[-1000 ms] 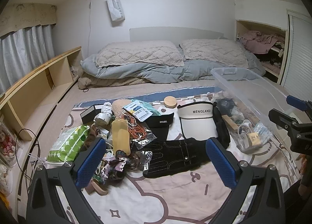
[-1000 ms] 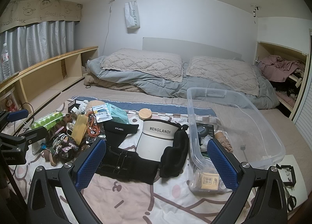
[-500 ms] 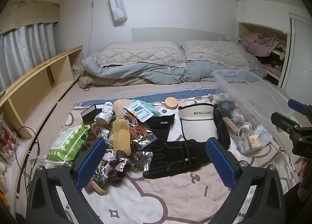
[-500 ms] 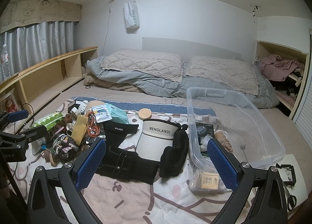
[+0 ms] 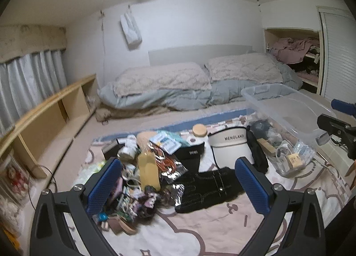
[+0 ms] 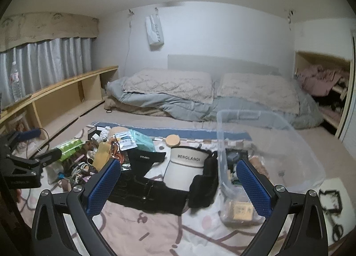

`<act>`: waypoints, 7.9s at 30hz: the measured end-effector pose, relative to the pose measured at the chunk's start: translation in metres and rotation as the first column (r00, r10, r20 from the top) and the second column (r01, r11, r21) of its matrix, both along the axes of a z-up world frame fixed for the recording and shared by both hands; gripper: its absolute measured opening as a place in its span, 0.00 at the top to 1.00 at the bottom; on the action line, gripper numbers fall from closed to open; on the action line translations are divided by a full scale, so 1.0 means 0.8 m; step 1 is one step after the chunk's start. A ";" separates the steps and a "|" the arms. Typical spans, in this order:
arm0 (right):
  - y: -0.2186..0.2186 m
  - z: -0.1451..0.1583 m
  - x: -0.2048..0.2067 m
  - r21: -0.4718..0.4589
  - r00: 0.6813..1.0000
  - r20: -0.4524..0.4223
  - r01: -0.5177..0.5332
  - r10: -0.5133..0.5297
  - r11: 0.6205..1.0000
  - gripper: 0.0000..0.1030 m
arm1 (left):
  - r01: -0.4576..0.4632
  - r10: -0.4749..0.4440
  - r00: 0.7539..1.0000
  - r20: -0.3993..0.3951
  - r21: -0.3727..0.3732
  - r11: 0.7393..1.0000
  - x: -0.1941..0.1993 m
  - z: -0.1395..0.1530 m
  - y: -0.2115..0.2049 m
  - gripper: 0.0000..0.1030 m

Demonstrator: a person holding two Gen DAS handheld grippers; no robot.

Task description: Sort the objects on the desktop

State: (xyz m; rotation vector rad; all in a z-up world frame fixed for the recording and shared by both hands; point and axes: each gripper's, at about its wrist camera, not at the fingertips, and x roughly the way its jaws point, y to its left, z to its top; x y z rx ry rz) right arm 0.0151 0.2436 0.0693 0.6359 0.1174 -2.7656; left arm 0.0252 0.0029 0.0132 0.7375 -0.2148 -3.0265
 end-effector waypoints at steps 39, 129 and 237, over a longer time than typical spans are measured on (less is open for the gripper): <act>-0.113 -0.143 -0.230 0.051 0.889 0.439 -0.169 0.130 0.984 0.43 | 0.286 -0.308 0.853 0.421 0.117 0.951 -0.093 -0.163 0.034 0.00; -0.163 -0.316 -0.167 -0.167 0.406 0.831 -0.469 0.380 0.867 0.84 | 0.164 -0.384 0.677 0.627 0.380 0.910 -0.091 -0.286 -0.012 0.13; 0.202 -0.040 -0.311 0.034 0.893 0.418 -0.200 0.168 0.979 0.74 | 0.533 -0.628 0.732 0.263 0.353 0.769 -0.301 -0.056 0.347 0.69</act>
